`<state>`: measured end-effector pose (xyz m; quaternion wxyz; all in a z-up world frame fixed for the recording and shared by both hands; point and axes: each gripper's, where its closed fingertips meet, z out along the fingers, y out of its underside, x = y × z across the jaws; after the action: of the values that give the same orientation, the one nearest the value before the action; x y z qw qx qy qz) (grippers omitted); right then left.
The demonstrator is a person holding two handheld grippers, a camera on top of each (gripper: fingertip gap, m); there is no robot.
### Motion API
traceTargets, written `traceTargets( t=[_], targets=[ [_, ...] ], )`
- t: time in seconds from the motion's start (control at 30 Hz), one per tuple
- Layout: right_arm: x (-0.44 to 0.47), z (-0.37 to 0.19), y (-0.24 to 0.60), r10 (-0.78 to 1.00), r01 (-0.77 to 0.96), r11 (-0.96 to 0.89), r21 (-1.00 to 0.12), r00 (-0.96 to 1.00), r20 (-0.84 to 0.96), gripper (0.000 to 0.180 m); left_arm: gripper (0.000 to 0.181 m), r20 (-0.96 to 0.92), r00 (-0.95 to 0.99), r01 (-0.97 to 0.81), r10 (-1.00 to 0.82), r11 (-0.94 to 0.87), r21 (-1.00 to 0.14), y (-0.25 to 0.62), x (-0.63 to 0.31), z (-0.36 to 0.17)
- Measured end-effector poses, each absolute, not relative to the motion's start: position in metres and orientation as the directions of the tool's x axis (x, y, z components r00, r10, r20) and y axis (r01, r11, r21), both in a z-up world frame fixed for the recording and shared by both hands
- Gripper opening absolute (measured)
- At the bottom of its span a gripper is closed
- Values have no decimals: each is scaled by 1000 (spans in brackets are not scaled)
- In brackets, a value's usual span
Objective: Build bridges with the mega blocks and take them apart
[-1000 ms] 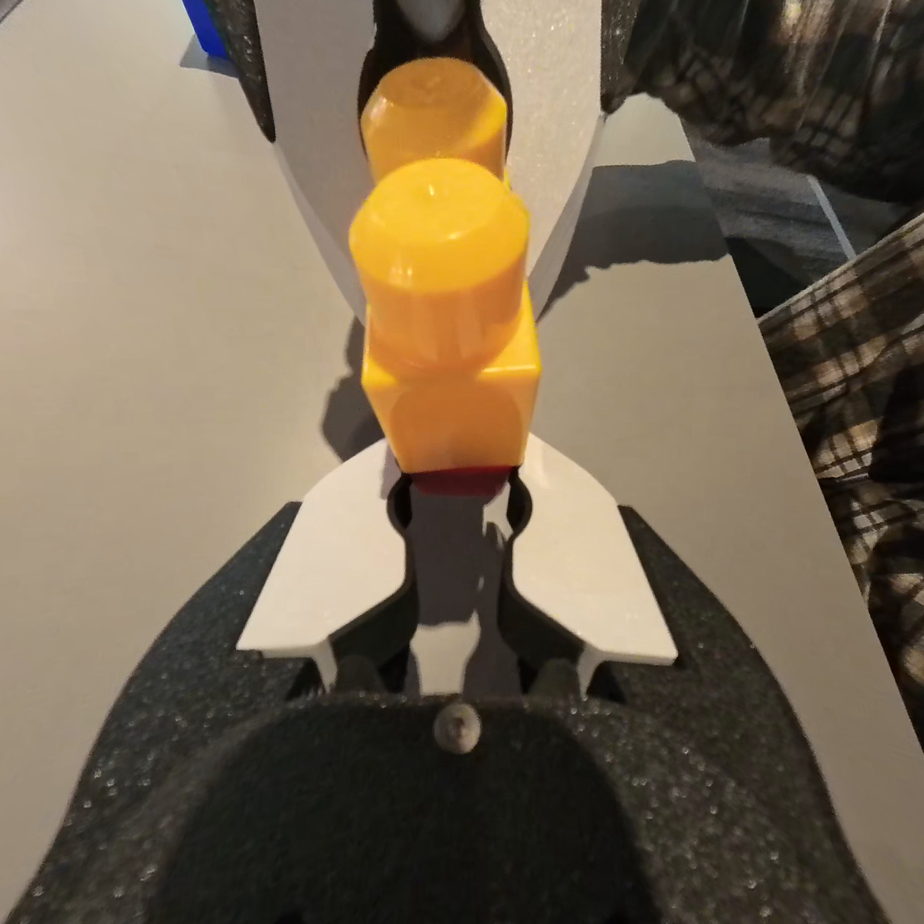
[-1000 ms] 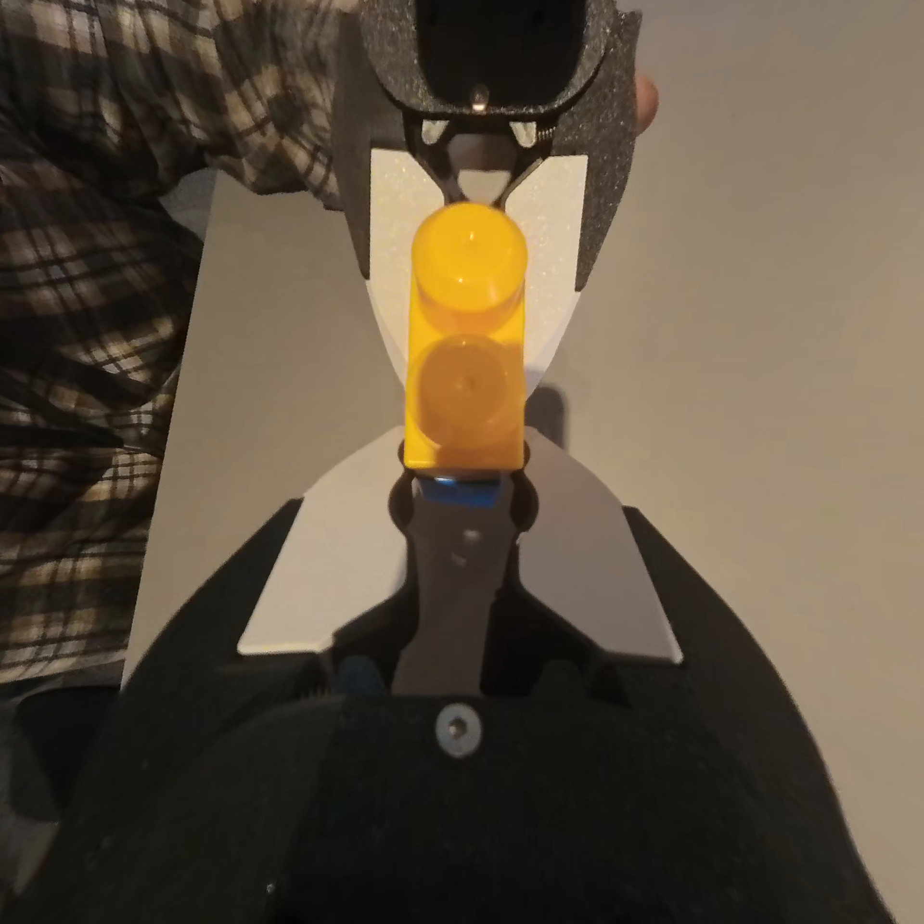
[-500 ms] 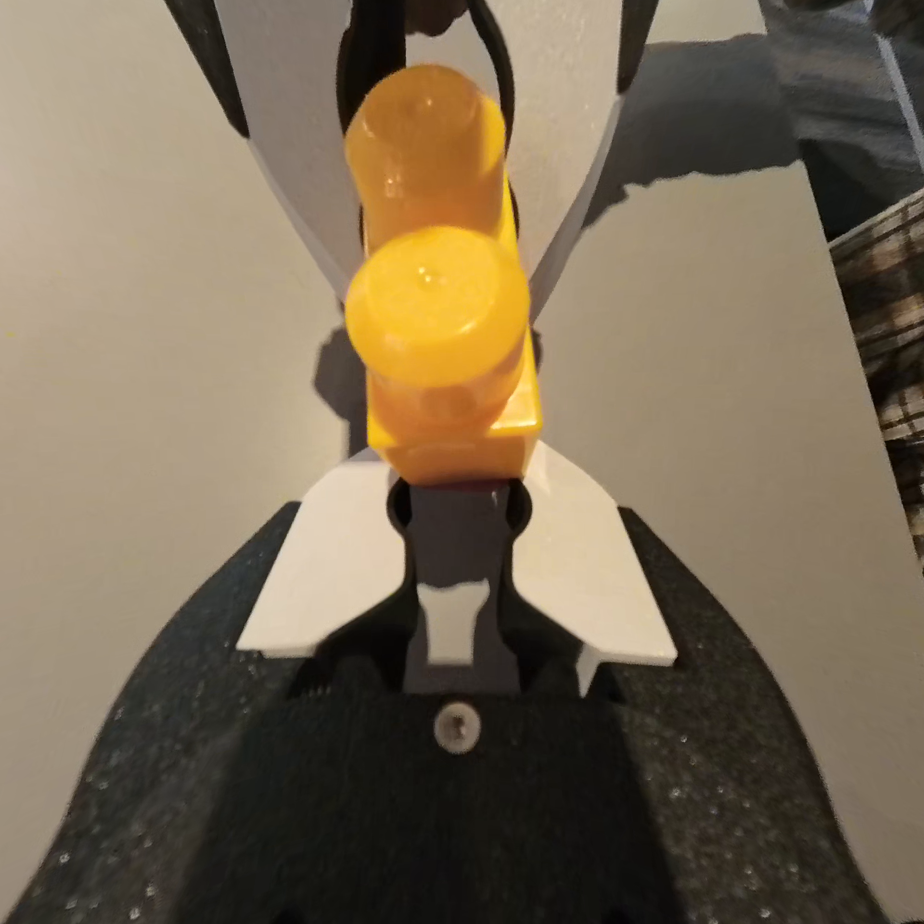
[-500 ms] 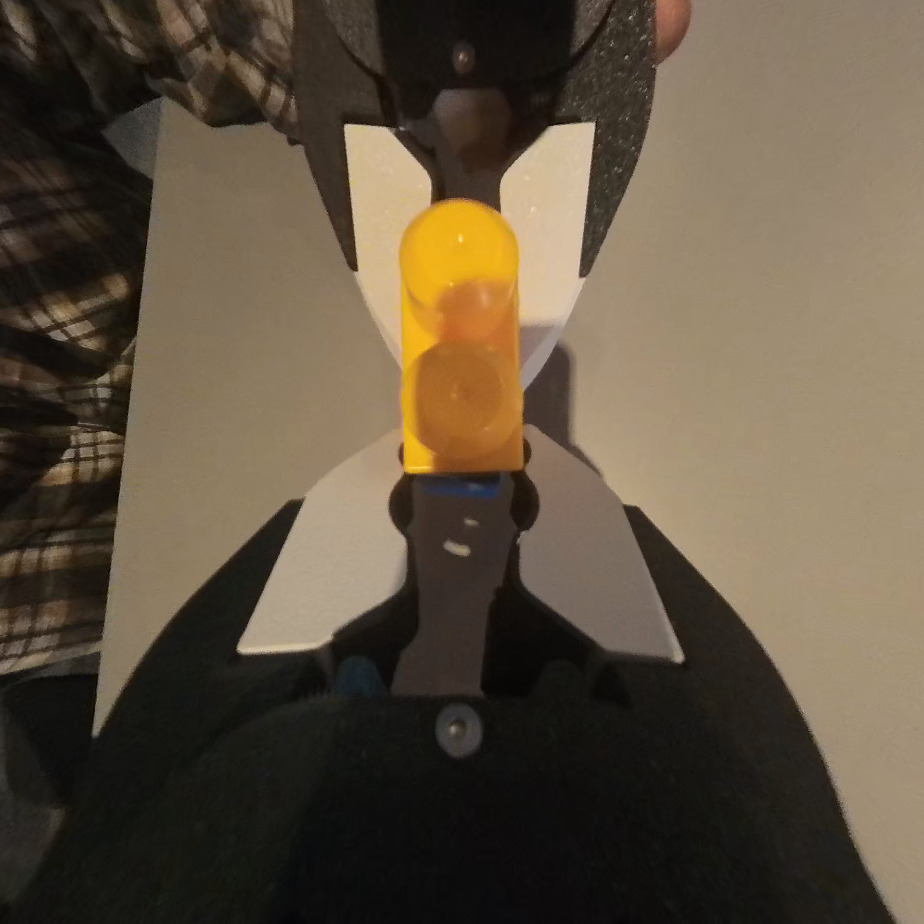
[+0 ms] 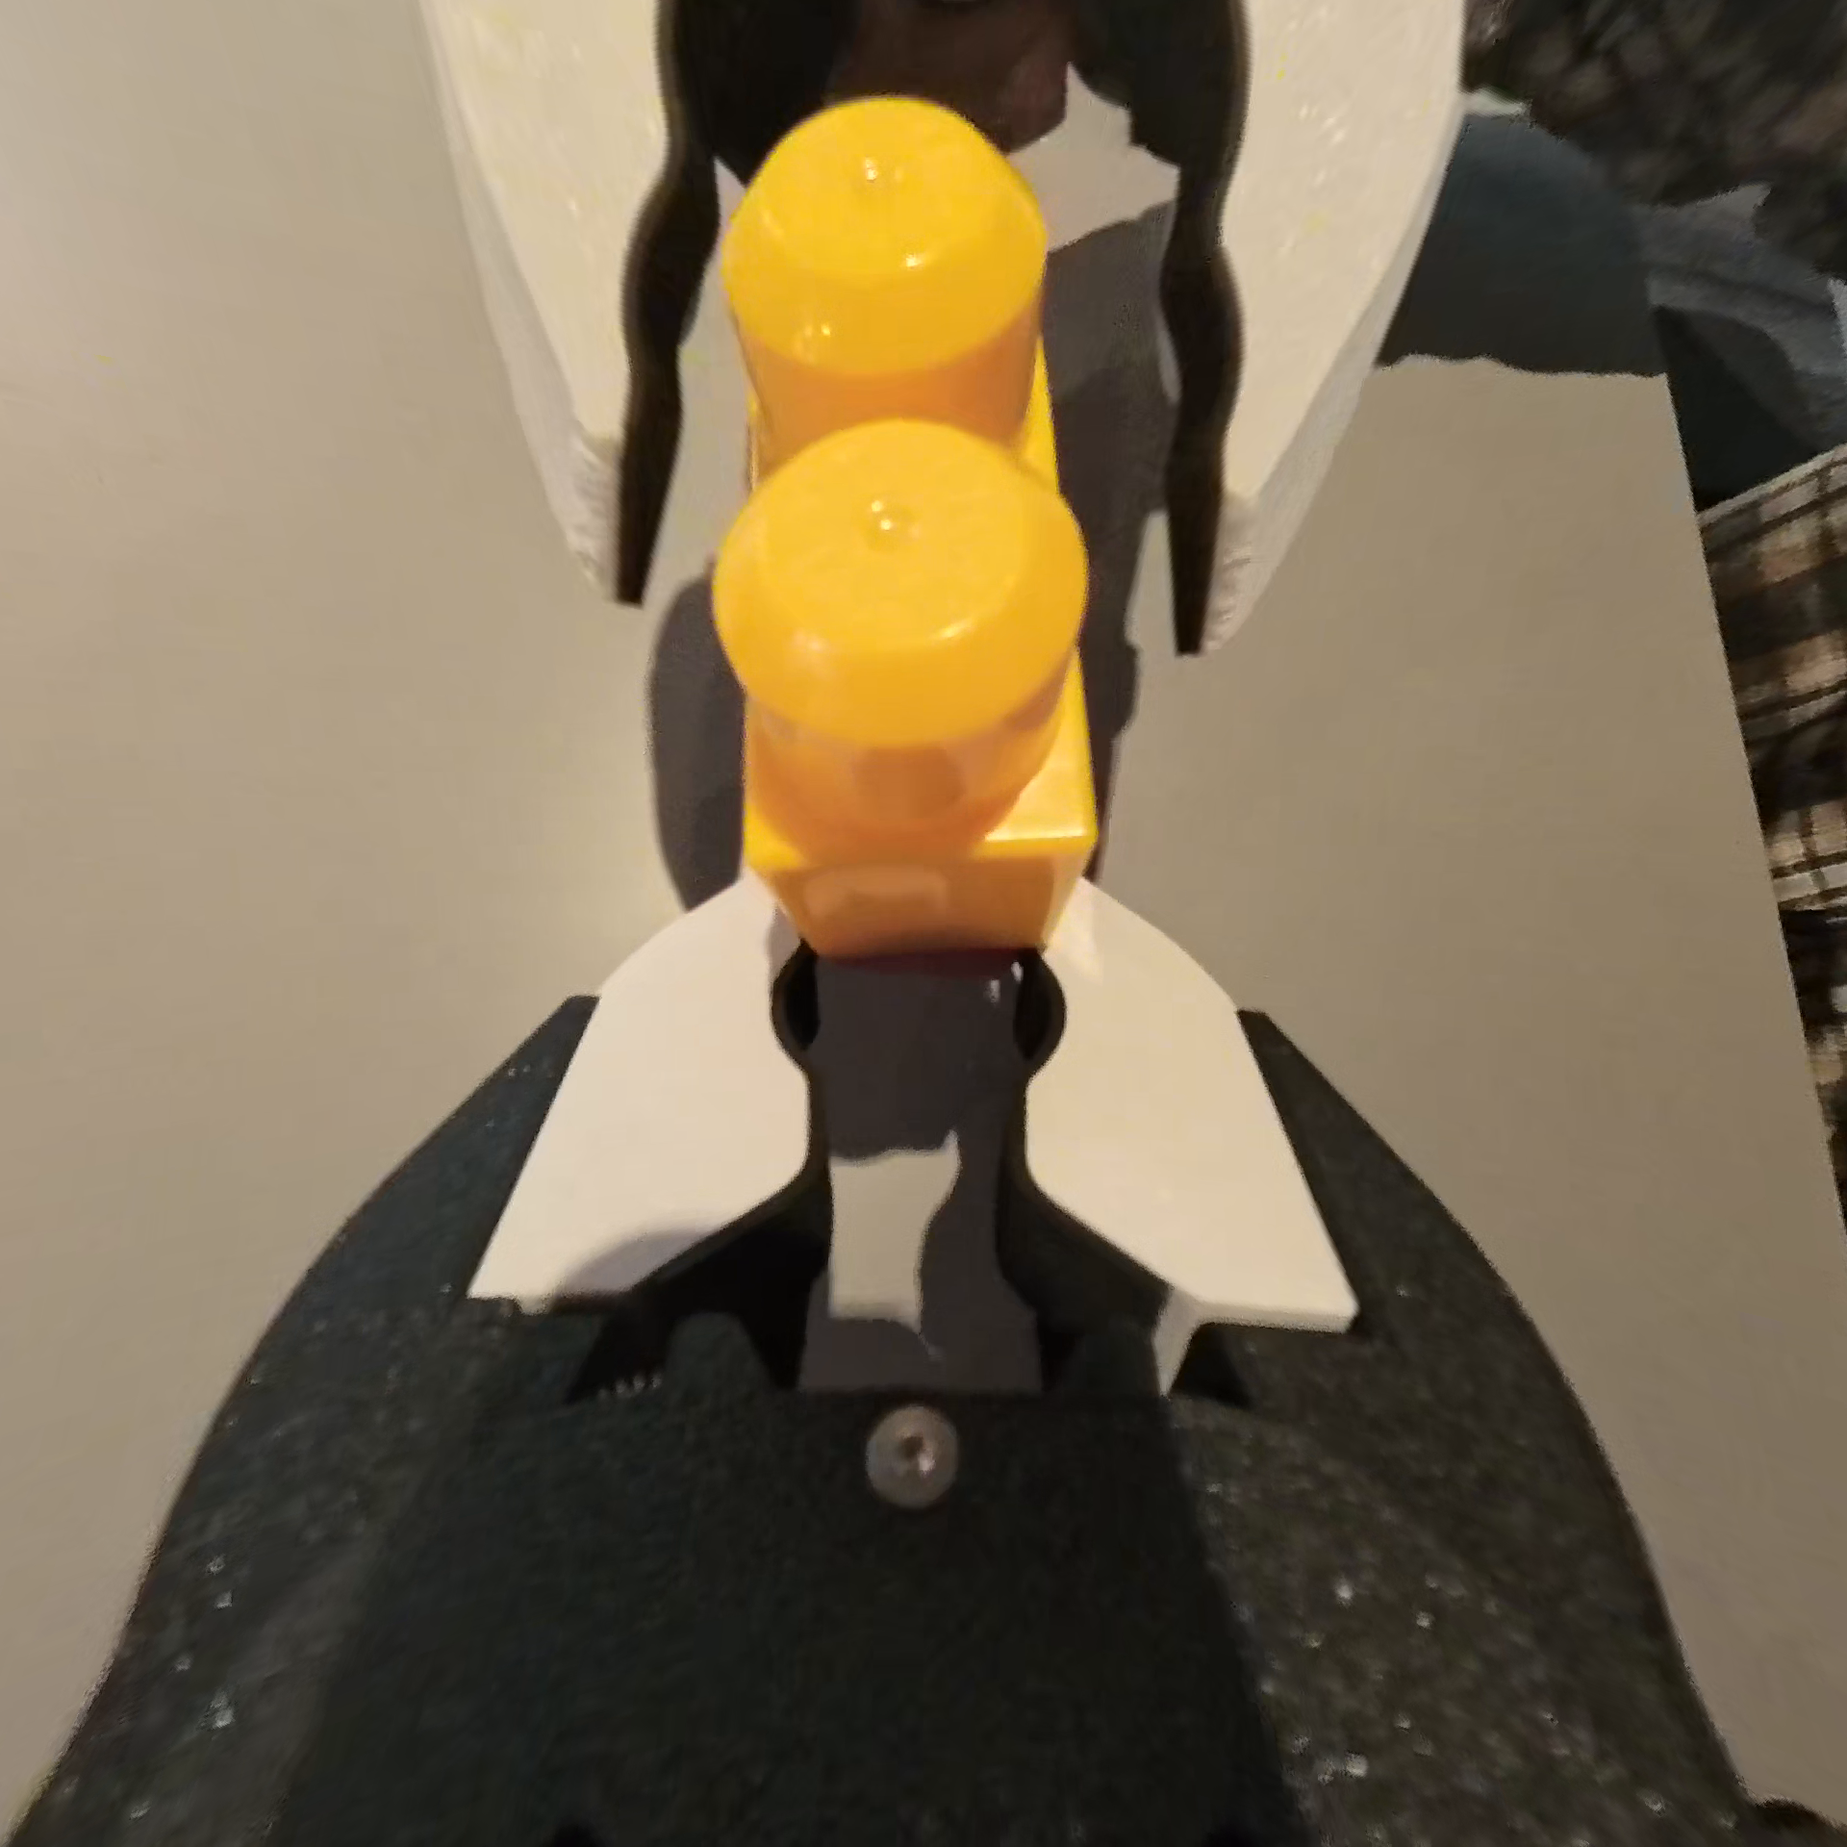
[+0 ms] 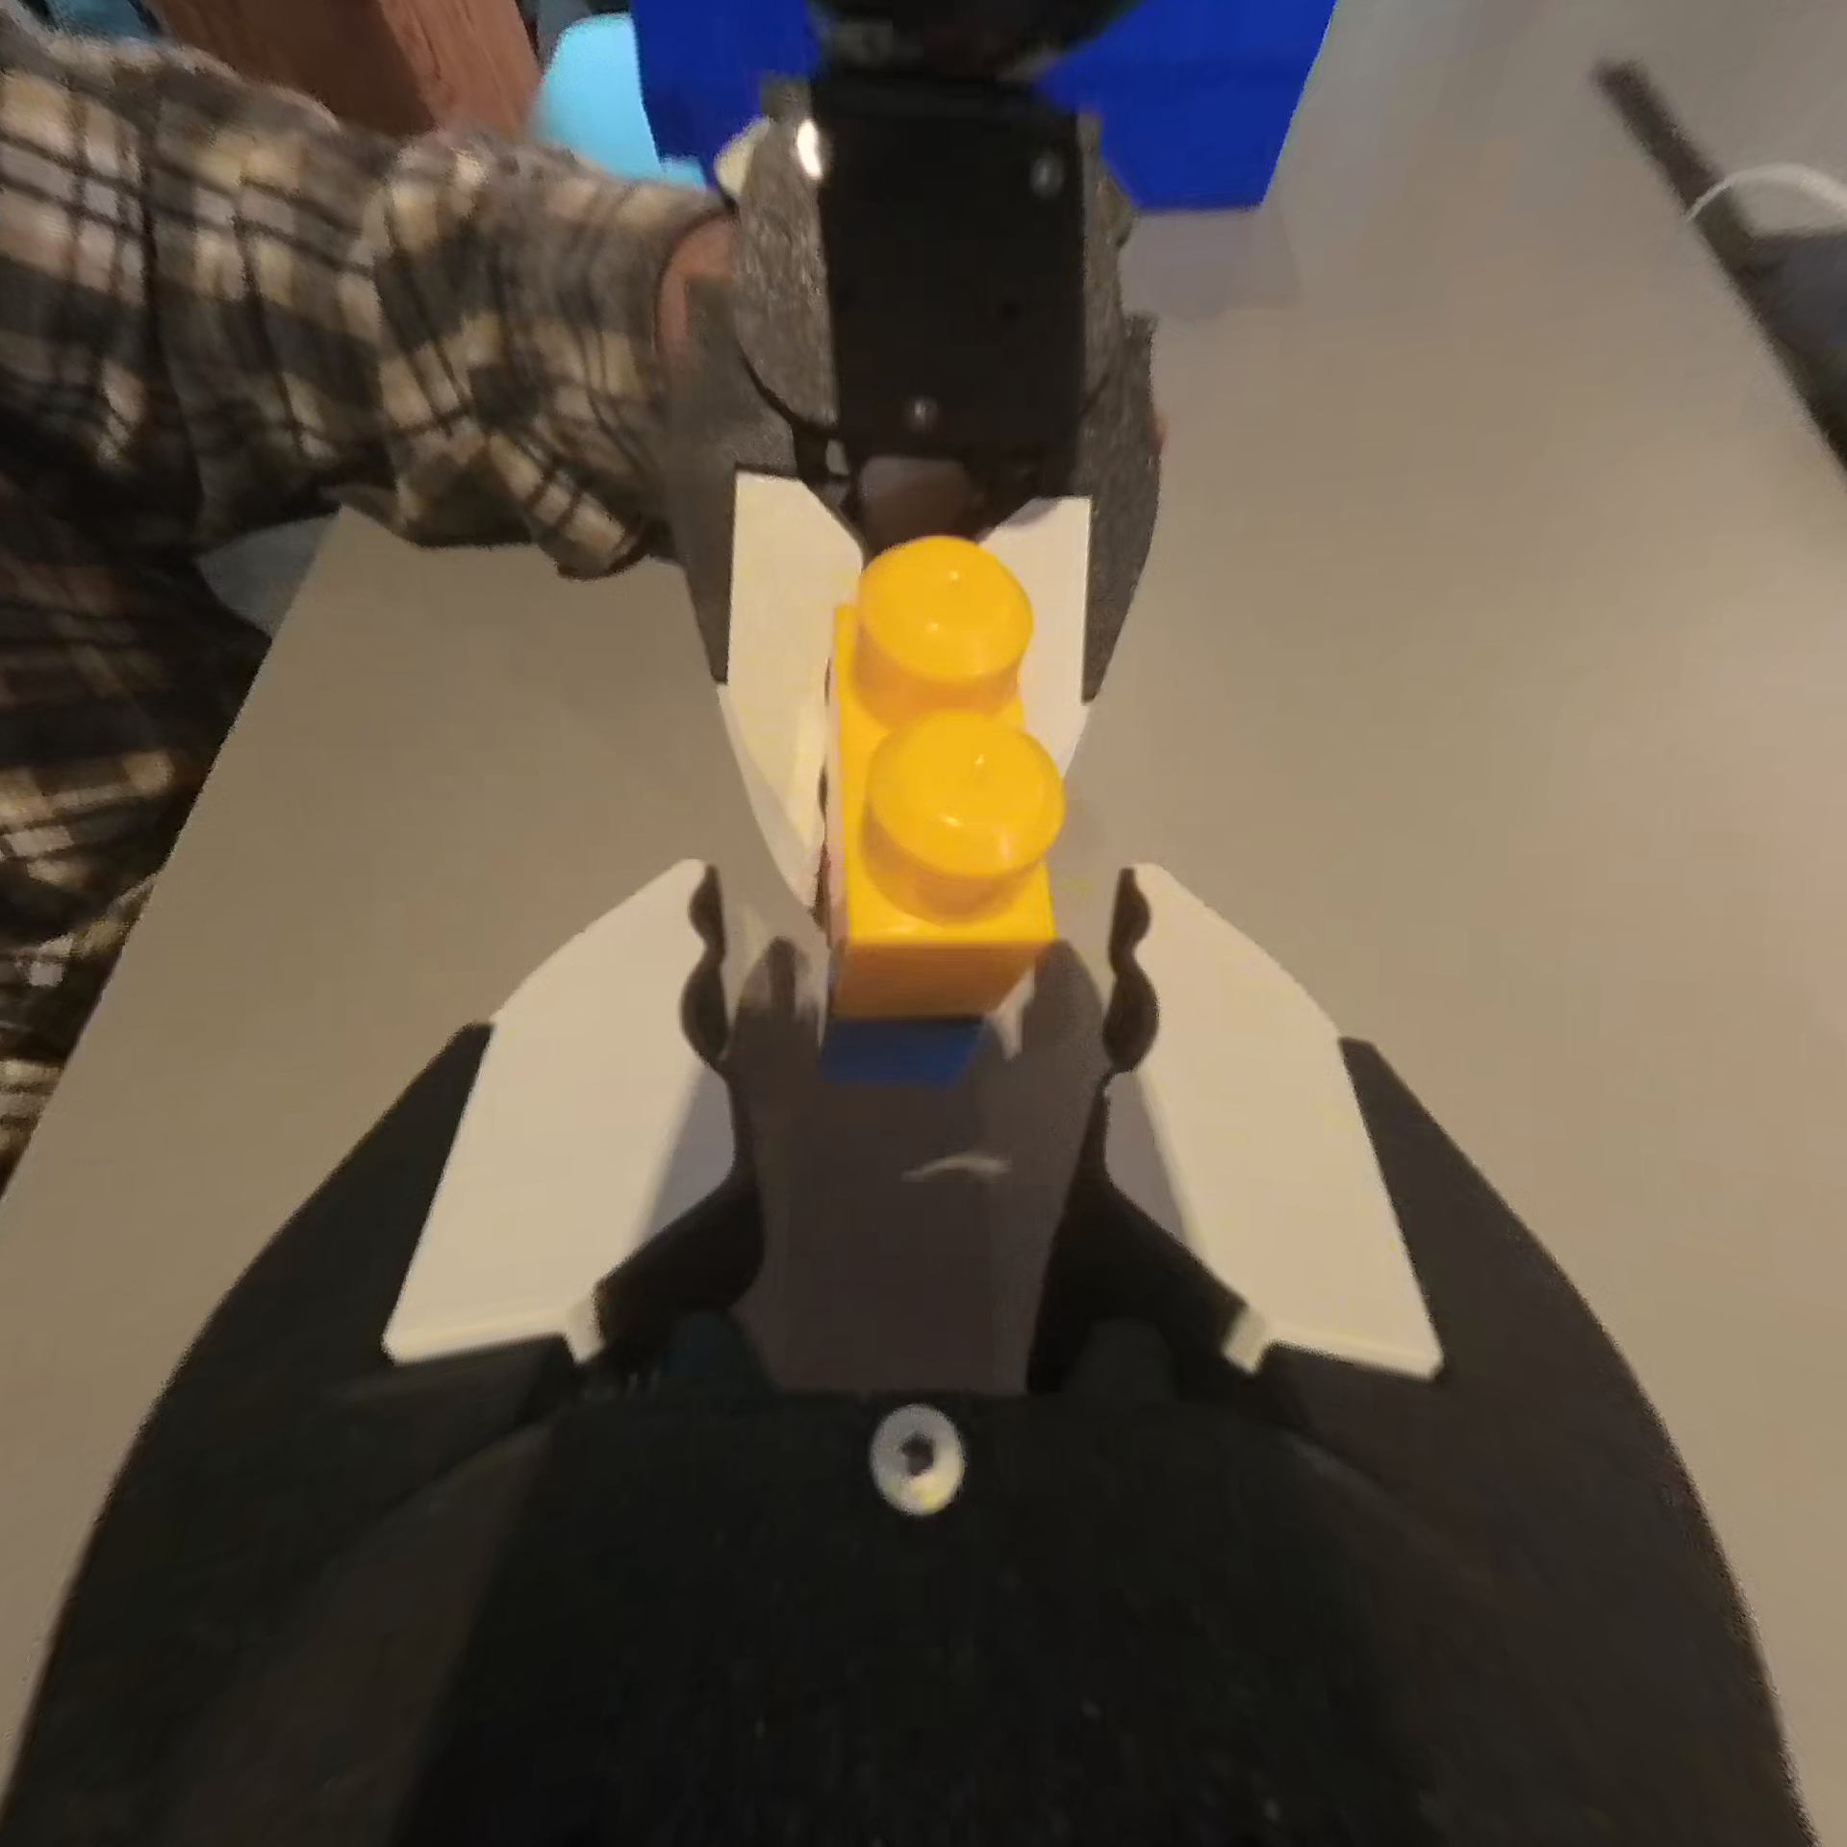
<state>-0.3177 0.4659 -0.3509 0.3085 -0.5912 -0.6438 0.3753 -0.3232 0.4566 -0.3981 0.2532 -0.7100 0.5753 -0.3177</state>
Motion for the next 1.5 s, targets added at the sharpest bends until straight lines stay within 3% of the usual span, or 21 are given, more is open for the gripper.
traceTargets(
  t=[0.1,0.27,0.4,0.83,0.97,1.07,1.23,1.33,1.5],
  targets=[
    [-315,-340,466,995,415,37,-909,-99,-5,91,36,238,129,-590,-963,-267,-762,456,-323,-385],
    [-305,-329,468,997,261,71,-963,-38,63,96,36,361,100,-424,-927,-368,-828,459,-328,-349],
    [-303,-326,470,999,246,32,-969,-16,29,99,37,319,131,-436,-939,-343,-832,462,-332,-347],
    [-315,-330,467,966,224,-220,-949,-87,-245,65,37,266,144,-445,-953,-303,-843,462,-326,-344],
    [-324,-329,463,933,227,-300,-926,-129,-335,63,37,255,140,-435,-957,-291,-852,459,-319,-340],
    [-329,-333,458,918,247,-317,-916,-165,-362,42,37,261,136,-428,-956,-294,-855,457,-315,-339],
    [-331,-333,460,915,229,-333,-915,-156,-372,42,36,271,134,-405,-953,-302,-863,460,-317,-338],
    [-328,-325,463,923,194,-324,-926,-151,-354,57,36,266,132,-336,-955,-296,-894,463,-318,-326],
    [-320,-311,470,926,100,-336,-936,-145,-348,59,36,278,122,-231,-953,-300,-925,466,-323,-306]
  ],
)
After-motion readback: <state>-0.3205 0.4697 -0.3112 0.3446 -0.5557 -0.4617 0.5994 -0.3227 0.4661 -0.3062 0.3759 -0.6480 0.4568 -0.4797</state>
